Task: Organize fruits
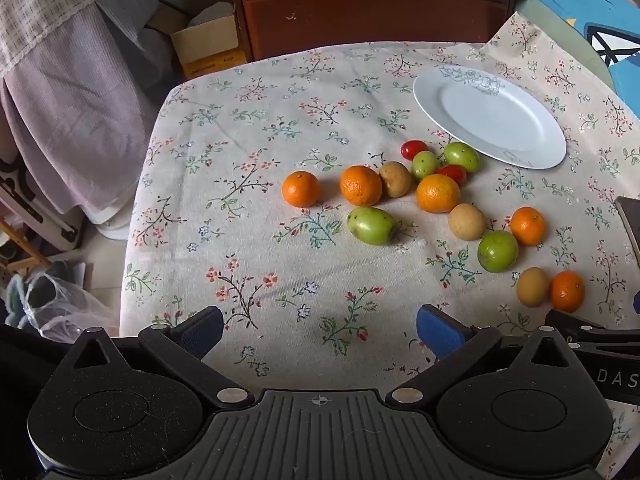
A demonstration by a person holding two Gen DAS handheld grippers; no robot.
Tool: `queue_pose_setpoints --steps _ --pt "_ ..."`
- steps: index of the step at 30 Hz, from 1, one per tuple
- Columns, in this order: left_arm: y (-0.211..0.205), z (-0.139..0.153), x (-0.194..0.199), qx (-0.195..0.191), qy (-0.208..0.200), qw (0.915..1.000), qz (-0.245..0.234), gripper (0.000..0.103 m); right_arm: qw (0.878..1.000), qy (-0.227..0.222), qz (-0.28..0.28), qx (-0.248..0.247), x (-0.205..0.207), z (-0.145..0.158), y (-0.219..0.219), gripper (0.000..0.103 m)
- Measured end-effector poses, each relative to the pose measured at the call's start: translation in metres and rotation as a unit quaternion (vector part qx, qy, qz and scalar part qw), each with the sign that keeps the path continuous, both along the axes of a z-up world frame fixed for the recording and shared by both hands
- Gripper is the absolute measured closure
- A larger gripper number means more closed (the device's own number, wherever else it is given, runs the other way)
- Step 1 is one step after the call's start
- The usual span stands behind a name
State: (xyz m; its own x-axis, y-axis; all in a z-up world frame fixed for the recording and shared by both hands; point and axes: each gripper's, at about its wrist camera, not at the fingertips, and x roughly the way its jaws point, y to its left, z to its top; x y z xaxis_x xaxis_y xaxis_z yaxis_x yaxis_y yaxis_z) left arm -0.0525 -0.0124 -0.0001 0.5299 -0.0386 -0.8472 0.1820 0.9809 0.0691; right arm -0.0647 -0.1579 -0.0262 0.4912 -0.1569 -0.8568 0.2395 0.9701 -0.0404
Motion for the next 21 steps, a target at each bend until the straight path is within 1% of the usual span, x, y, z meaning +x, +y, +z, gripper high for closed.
queue_pose_setpoints --steps 4,7,21 --pt "-0.0006 -0.0025 -0.0008 0.002 0.002 1.0000 -0.002 0.000 1.000 0.006 0.006 -0.003 0.0016 0.0015 0.0020 0.001" --pt "-0.0008 -0.0034 -0.0010 0.003 0.002 1.0000 -0.003 0.000 1.000 0.005 0.001 0.008 0.0003 -0.0014 0.0012 0.001" --pt "-0.0005 -0.0058 -0.0014 0.010 0.004 0.9999 -0.002 0.000 1.000 0.011 0.010 0.007 0.0021 -0.0030 0.0065 0.001"
